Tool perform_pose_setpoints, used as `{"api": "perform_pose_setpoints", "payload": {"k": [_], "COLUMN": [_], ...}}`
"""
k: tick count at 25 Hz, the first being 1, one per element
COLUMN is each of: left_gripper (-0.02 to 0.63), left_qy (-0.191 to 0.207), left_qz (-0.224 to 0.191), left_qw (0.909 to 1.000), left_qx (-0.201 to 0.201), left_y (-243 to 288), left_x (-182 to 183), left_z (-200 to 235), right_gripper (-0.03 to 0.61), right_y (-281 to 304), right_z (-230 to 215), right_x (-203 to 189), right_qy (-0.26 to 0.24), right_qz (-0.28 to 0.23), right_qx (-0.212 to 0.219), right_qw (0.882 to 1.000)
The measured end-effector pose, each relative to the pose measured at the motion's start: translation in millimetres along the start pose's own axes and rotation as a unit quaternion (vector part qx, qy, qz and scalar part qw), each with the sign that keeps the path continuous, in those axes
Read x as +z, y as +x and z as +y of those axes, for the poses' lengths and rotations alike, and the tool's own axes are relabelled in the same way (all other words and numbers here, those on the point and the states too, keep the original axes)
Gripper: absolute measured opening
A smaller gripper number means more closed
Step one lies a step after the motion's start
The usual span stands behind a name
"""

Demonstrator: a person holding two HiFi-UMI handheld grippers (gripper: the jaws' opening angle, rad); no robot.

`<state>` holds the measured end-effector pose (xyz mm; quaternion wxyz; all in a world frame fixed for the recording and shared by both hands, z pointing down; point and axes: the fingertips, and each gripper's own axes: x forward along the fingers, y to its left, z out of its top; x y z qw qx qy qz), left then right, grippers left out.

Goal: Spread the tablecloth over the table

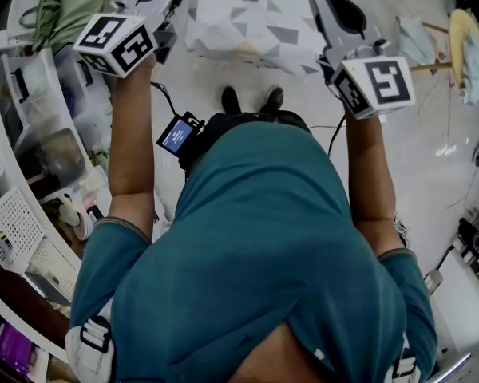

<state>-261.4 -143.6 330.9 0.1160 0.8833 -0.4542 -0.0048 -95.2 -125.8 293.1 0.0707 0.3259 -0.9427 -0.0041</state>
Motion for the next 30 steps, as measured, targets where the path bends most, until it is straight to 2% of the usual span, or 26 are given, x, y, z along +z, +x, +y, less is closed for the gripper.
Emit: {"api": "perform_pose_setpoints", "payload": {"k": [5,11,17,24,30], "left_gripper": [-0.003,-0.003,-0.003,-0.003,-0.003], "left_qy": [0.046,0.093,0.097,0.092,0.091], "left_qz": [-0.007,-0.021,-0.038,-0.041,-0.039], "left_qw": [0.9988,0.9950,0.9940,0.9938,0.9943], "left_qx": [-0.015,-0.030,-0.035,-0.046,-0.040], "left_y": [-2,-5,-6,-4,-6], "left_x": [34,61,73,75,74], "left_z": [-25,-51,-59,-62,-57], "right_gripper": [0.009,0.008,0.008,0.008,0.008], "right_y": [0,-2,-3,-4,-2], "right_z": [22,36,40,36,34], "right_x": [33,57,71,70,67], "right_qy": [-0.028,-0.037,-0.040,-0.040,-0.034], "right_qz": [0.004,0.000,-0.013,-0.008,-0.005], "right_qx": [0.029,0.041,0.044,0.032,0.031], "right_qw": [0.999,0.999,0.998,0.999,0.999]}}
